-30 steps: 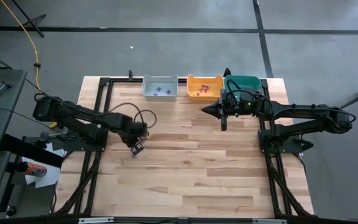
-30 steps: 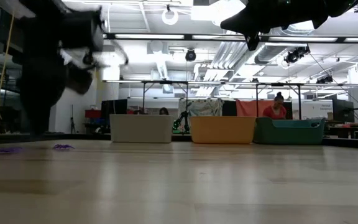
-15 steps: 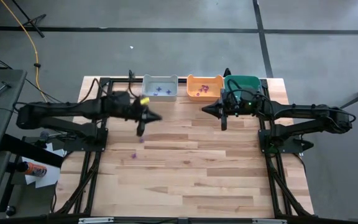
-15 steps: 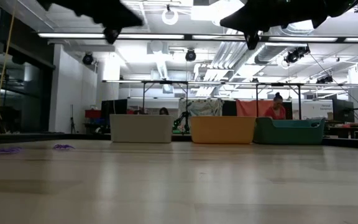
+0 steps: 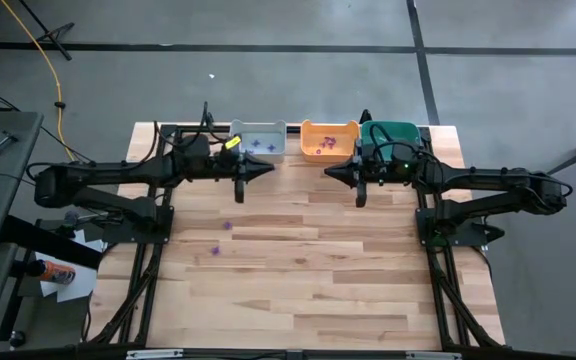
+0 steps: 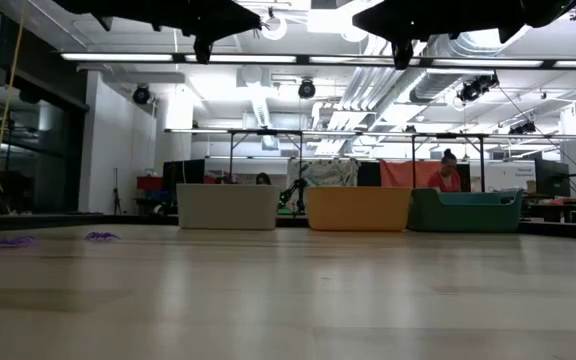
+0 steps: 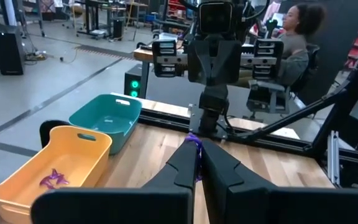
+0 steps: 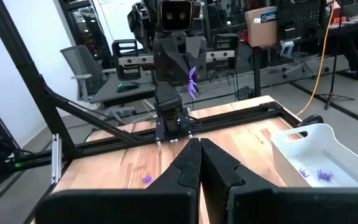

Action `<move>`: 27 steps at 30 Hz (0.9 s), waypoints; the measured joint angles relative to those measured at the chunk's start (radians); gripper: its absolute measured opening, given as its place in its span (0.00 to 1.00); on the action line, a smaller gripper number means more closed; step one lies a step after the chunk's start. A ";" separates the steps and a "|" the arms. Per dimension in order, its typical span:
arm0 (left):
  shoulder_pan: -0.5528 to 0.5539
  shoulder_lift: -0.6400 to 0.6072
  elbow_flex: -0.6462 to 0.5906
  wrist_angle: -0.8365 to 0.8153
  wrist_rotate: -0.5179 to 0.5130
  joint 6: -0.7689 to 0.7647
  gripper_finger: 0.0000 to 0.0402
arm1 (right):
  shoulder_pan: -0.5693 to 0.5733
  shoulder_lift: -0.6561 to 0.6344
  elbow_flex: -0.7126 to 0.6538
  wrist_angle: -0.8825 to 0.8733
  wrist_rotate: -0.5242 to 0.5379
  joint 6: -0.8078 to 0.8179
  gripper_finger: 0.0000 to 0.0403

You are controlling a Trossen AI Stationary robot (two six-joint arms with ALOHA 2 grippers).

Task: Sort Halloween decoration
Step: Put the purple spider toy into the gray bin

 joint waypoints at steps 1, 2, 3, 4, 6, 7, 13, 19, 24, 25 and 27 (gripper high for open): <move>0.000 0.000 0.000 0.000 0.000 -0.003 0.00 | 0.000 0.000 0.000 0.000 0.000 0.000 0.00; 0.000 0.000 0.000 0.000 0.000 -0.008 0.00 | 0.000 0.000 0.000 0.000 0.000 0.000 0.00; 0.000 0.000 0.000 0.000 0.000 -0.015 0.00 | 0.000 0.000 0.000 0.000 0.000 0.000 0.00; 0.000 0.000 0.000 0.000 0.001 -0.016 0.00 | 0.000 0.000 0.000 0.000 0.000 0.000 0.00; 0.000 0.000 0.000 0.000 0.001 -0.016 0.00 | 0.001 0.000 0.000 -0.001 -0.001 0.000 0.00; 0.000 0.000 0.000 0.000 0.001 -0.016 0.00 | 0.001 0.000 0.000 -0.002 -0.001 0.000 0.00; 0.000 0.000 0.000 -0.006 -0.004 -0.033 0.00 | 0.001 0.000 0.000 -0.007 -0.001 0.003 0.00; 0.060 0.034 0.087 -0.276 -0.191 -0.120 0.00 | 0.001 0.000 0.000 -0.008 -0.001 0.007 0.00; 0.245 0.176 0.290 -0.605 -0.185 -0.056 0.00 | 0.000 0.000 0.000 -0.009 0.030 0.007 0.00; 0.282 0.216 0.322 -0.643 -0.185 -0.038 0.00 | 0.000 0.000 0.000 -0.009 0.042 0.006 0.00; 0.352 0.294 0.369 -0.688 -0.183 -0.019 0.00 | 0.000 0.000 0.000 -0.010 0.057 0.007 0.00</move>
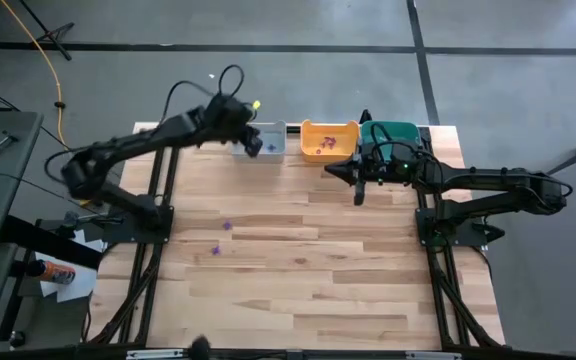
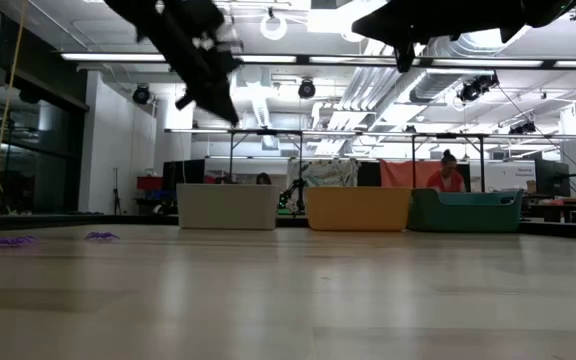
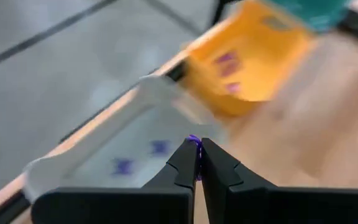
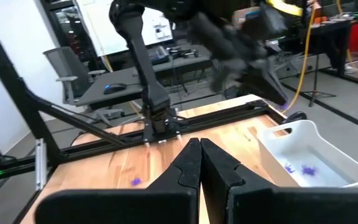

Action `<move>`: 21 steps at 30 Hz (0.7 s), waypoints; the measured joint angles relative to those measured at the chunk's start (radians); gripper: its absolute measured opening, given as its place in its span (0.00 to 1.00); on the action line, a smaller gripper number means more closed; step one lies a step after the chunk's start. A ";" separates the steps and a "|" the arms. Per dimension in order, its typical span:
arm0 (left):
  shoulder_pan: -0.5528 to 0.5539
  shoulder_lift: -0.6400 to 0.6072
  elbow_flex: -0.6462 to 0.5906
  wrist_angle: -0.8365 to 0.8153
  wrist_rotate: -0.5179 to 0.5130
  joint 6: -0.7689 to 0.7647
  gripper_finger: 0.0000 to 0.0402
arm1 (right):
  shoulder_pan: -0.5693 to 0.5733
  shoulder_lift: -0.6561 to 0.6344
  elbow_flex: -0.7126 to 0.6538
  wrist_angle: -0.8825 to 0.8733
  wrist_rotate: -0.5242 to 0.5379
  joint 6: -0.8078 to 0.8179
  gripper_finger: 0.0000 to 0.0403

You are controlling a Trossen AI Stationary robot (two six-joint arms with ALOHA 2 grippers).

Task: Sort Halloween decoration
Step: Put the purple spider toy into the gray bin

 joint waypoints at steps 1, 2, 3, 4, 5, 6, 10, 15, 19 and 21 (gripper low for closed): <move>0.033 0.039 0.015 -0.007 0.001 -0.002 0.00 | 0.000 0.000 0.000 0.000 0.004 0.000 0.00; 0.064 0.077 0.025 -0.015 0.001 -0.017 0.00 | 0.000 0.000 0.000 0.000 0.008 0.000 0.00; 0.090 0.114 0.029 -0.018 0.002 -0.044 0.00 | 0.000 0.000 0.000 -0.001 0.009 0.000 0.00; 0.114 0.152 0.030 -0.019 0.009 -0.071 0.00 | 0.000 0.000 0.000 -0.001 0.009 0.000 0.00; 0.134 0.188 0.030 -0.020 0.021 -0.094 0.00 | 0.000 0.000 0.000 -0.001 0.009 0.000 0.00; 0.152 0.220 0.030 -0.021 0.037 -0.116 0.00 | 0.000 0.000 0.000 -0.001 0.009 0.000 0.00; 0.185 0.333 0.030 -0.014 0.141 -0.163 0.00 | 0.000 0.000 0.000 -0.005 0.012 0.000 0.00; 0.173 0.411 0.030 -0.007 0.139 -0.163 0.00 | 0.000 0.000 0.000 -0.012 0.074 0.000 0.00; 0.159 0.431 0.031 0.018 0.107 -0.163 0.01 | 0.000 0.000 0.000 -0.024 0.083 0.000 0.00; 0.153 0.431 0.031 0.028 0.076 -0.165 0.03 | 0.000 0.000 0.000 -0.028 0.083 0.000 0.00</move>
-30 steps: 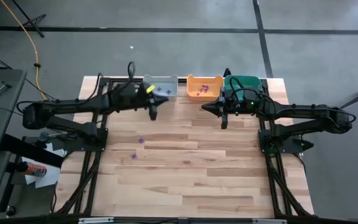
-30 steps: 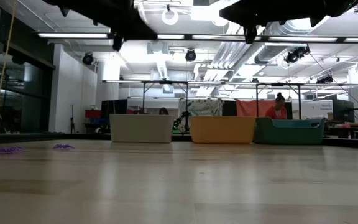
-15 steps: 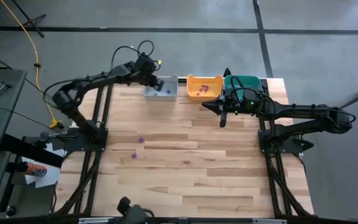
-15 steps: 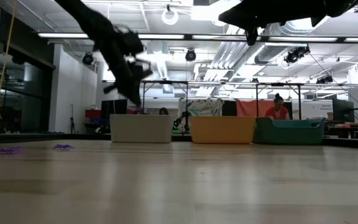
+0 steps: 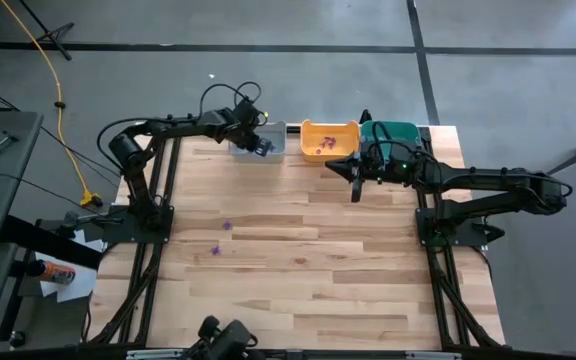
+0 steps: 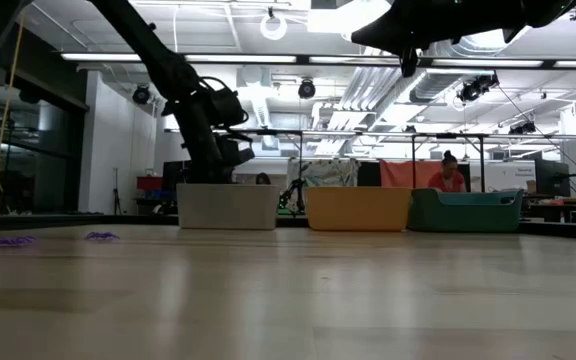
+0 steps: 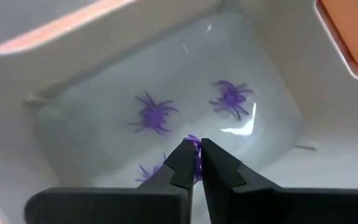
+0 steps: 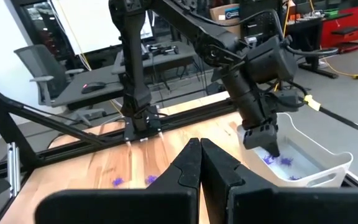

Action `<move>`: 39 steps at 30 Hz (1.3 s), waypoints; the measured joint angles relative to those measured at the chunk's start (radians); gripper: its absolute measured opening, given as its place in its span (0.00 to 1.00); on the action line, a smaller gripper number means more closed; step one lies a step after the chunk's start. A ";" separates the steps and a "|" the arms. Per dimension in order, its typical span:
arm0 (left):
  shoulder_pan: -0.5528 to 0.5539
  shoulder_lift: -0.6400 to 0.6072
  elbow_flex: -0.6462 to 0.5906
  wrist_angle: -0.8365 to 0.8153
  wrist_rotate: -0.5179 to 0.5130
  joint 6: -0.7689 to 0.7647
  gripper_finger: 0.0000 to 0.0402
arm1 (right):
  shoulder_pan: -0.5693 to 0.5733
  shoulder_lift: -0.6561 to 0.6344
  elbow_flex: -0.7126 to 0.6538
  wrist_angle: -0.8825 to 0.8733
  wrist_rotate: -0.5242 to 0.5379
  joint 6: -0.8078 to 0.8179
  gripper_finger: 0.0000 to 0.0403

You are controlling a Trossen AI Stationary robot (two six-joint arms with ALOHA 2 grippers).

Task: Sort Halloween decoration
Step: Put the purple spider toy into the gray bin

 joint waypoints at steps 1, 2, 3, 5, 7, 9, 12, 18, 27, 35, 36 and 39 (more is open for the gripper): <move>0.000 -0.001 0.000 0.003 -0.009 0.000 0.04 | 0.000 0.000 0.000 -0.003 0.000 0.000 0.00; 0.000 -0.003 0.000 0.004 -0.014 0.000 0.06 | 0.000 0.000 0.000 -0.007 0.000 0.000 0.00; 0.000 -0.005 0.000 0.009 -0.020 0.000 0.07 | 0.000 0.000 0.000 -0.010 0.000 0.000 0.00; 0.000 -0.005 0.001 0.011 -0.028 -0.013 0.12 | 0.000 0.000 0.000 -0.013 0.000 0.000 0.00; 0.000 -0.005 0.001 0.009 -0.030 -0.026 0.16 | 0.000 0.000 0.000 -0.014 0.000 0.000 0.00; 0.000 -0.005 0.001 0.009 -0.030 -0.041 0.21 | 0.000 0.000 0.000 -0.014 0.000 0.000 0.00; 0.001 -0.010 0.001 0.001 -0.022 -0.077 0.28 | 0.000 0.000 0.000 -0.014 0.000 0.000 0.00; 0.027 -0.088 0.024 -0.001 0.090 -0.078 0.35 | 0.000 0.000 0.000 -0.014 0.000 0.000 0.00; -0.009 -0.390 0.049 0.029 0.259 0.013 0.37 | 0.000 0.000 0.000 -0.013 0.000 0.000 0.00; -0.242 -0.673 -0.110 0.171 0.205 -0.057 0.37 | 0.000 0.000 0.000 -0.012 0.000 0.000 0.00; -0.282 -0.703 -0.154 0.218 0.183 -0.075 0.37 | 0.000 0.000 0.000 -0.012 0.000 0.000 0.00; -0.399 -0.775 -0.304 0.401 0.125 -0.115 0.37 | 0.001 0.000 0.000 -0.012 -0.006 0.000 0.00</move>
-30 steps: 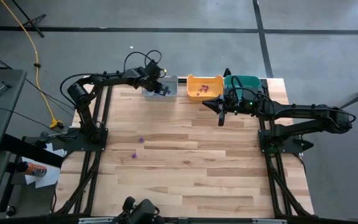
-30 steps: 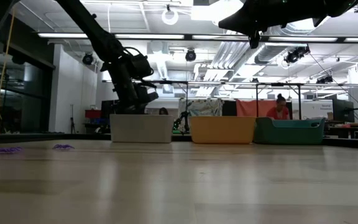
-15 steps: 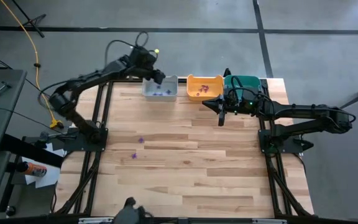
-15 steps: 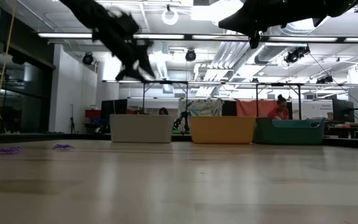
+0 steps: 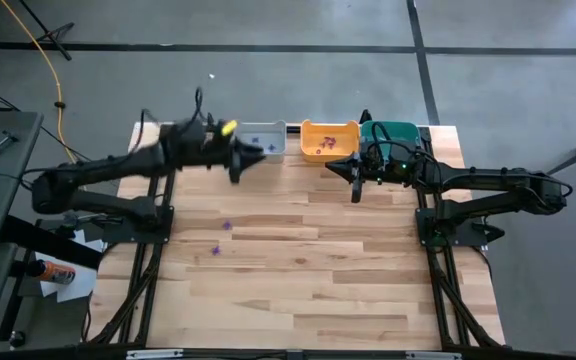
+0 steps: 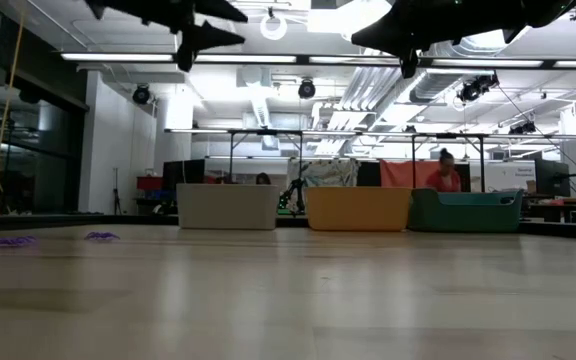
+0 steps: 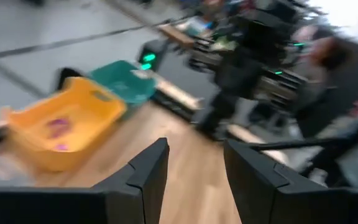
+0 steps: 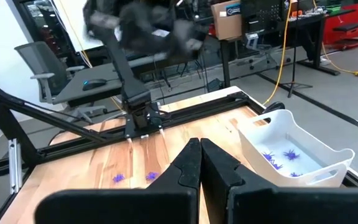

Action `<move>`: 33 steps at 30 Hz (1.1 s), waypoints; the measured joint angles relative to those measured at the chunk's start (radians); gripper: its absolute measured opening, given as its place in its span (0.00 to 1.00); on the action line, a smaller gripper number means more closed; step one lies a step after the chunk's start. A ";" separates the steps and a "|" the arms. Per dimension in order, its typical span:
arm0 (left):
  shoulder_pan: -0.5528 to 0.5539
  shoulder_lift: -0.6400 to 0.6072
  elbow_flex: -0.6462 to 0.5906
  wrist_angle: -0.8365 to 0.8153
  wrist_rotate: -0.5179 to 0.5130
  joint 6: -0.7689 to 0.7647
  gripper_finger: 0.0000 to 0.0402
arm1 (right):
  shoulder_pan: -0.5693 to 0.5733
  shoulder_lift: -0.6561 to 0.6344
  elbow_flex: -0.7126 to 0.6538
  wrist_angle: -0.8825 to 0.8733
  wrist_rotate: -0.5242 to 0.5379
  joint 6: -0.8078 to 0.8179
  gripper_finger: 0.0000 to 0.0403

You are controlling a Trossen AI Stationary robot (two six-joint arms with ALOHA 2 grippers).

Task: Sort Halloween decoration
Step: Put the purple spider toy into the gray bin

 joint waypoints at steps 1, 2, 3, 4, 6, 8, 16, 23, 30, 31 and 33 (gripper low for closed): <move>-0.037 -0.018 -0.051 0.069 -0.008 -0.009 0.37 | 0.000 0.000 0.000 0.000 -0.003 0.000 0.00; -0.073 -0.031 -0.099 0.143 -0.010 -0.013 0.37 | 0.000 0.000 0.000 0.003 -0.009 0.003 0.00; -0.107 -0.041 -0.144 0.218 -0.011 -0.014 0.37 | 0.000 0.000 0.000 0.011 -0.014 0.015 0.00; -0.138 -0.047 -0.184 0.291 -0.014 -0.016 0.37 | 0.000 0.000 0.000 0.022 -0.020 0.029 0.00; -0.187 -0.051 -0.241 0.399 -0.033 -0.015 0.37 | 0.000 0.000 0.000 0.045 -0.025 0.057 0.00; -0.219 -0.051 -0.269 0.430 -0.072 0.001 0.37 | 0.000 0.000 0.000 0.056 -0.026 0.071 0.00; -0.247 -0.048 -0.276 0.411 -0.127 0.133 0.37 | 0.000 0.000 0.000 0.052 -0.027 0.071 0.00; -0.246 -0.048 -0.276 0.412 -0.127 0.182 0.37 | 0.000 0.000 0.000 0.051 -0.028 0.071 0.00; -0.246 -0.048 -0.276 0.412 -0.130 0.205 0.36 | 0.000 0.000 0.000 0.051 -0.028 0.071 0.00; -0.246 -0.048 -0.276 0.411 -0.130 0.205 0.35 | 0.000 0.000 0.000 0.051 -0.028 0.071 0.00; -0.246 -0.048 -0.276 0.411 -0.130 0.210 0.31 | 0.000 0.000 0.000 0.051 -0.028 0.071 0.00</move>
